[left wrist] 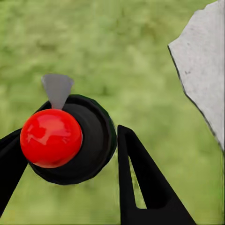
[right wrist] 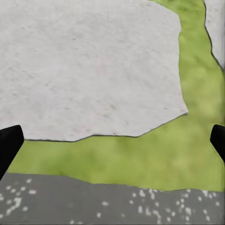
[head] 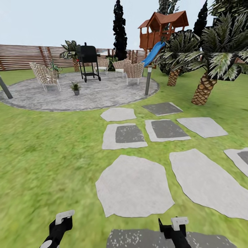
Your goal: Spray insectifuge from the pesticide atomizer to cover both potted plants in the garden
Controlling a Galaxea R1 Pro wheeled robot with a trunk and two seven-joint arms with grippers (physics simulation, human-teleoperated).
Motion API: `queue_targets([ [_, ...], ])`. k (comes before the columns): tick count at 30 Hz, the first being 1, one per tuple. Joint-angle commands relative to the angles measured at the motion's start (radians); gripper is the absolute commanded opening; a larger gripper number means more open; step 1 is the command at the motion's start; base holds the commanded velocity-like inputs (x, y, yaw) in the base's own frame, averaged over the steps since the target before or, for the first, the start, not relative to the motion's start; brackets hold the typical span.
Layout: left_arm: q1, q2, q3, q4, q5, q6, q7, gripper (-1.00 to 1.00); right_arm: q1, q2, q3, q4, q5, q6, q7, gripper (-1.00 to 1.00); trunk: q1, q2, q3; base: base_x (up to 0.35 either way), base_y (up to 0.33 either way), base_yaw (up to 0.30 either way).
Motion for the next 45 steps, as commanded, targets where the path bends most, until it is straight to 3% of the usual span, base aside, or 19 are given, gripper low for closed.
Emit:
queue_targets([
  [1, 0.000, 0.000, 0.001, 0.001, 0.001, -0.003, 0.001, -1.00, 0.000, 0.000, 0.000, 0.001, 0.008, -0.003, 0.000, 1.00, 0.000, 0.000, 0.001, 0.274, -0.168, 0.000],
  [12, 0.000, 0.001, 0.000, 0.001, 0.001, -0.003, 0.001, -1.00, 0.000, 0.000, 0.000, 0.001, 0.008, -0.003, 0.000, 1.00, 0.000, 0.000, 0.016, 0.288, -0.168, 0.000],
  [33, -0.001, 0.001, 0.000, 0.001, 0.001, -0.005, 0.001, -1.00, 0.000, 0.000, 0.001, 0.001, 0.007, -0.003, 0.000, 1.00, 0.000, 0.000, 0.018, 0.301, -0.153, 0.002],
  [45, -0.001, 0.001, 0.000, 0.001, 0.001, -0.002, 0.001, -1.00, 0.000, 0.000, 0.001, 0.002, 0.006, -0.003, 0.000, 1.00, 0.000, 0.000, 0.018, 0.313, -0.130, 0.182],
])
